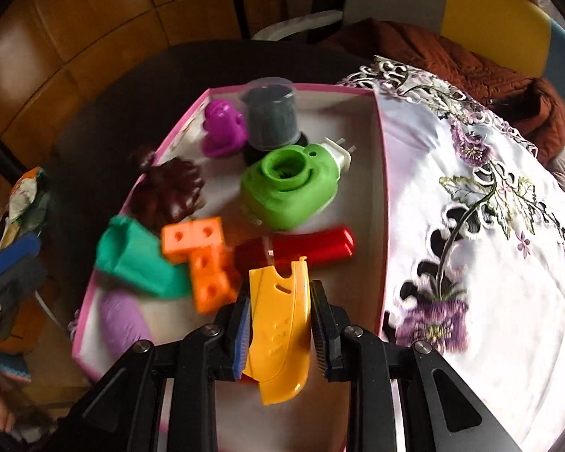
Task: Organize rigid objects
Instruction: 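Carry the orange cheese piece into the tray and open the right gripper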
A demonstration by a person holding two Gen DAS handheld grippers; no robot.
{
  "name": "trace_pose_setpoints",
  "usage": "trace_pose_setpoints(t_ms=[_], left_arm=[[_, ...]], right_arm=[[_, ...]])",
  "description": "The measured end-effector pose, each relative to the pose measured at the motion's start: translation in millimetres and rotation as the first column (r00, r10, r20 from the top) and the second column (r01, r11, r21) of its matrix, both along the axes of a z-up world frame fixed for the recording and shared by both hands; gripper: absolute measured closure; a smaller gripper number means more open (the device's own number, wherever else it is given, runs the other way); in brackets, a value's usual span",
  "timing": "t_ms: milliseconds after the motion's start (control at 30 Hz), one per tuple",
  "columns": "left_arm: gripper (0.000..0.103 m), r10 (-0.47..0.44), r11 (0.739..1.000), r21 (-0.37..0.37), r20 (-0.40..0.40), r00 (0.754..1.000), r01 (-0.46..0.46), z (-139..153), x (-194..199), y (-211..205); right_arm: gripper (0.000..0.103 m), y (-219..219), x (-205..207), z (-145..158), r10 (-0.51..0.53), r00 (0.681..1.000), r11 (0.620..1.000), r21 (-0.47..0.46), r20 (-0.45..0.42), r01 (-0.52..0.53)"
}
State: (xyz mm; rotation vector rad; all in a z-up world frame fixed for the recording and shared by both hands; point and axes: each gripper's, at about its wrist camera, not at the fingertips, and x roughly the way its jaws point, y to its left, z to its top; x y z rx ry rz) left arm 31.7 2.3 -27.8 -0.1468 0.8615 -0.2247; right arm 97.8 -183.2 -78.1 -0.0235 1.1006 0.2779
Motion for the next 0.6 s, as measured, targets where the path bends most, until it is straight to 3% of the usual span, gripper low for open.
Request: trace_pose_setpoints(t_ms=[333,500,600], left_arm=[[0.053,-0.024,0.999,0.043,0.001,1.000,0.024,-2,-3,-14],[0.049,-0.020,0.998,0.056,0.009,1.000,0.019,1,-5,-15],[0.047,-0.011,0.998,0.069,0.020,1.000,0.009,4,-7,-16]], right_arm=[[0.075,-10,4,-9,-0.054,0.999,0.998,-0.032,0.003,0.054],[0.068,-6,-6,-9,-0.048,0.998,0.998,-0.047,0.027,0.049],[0.056,-1,-13,-8,-0.036,0.999,0.998,-0.046,0.029,0.037]])
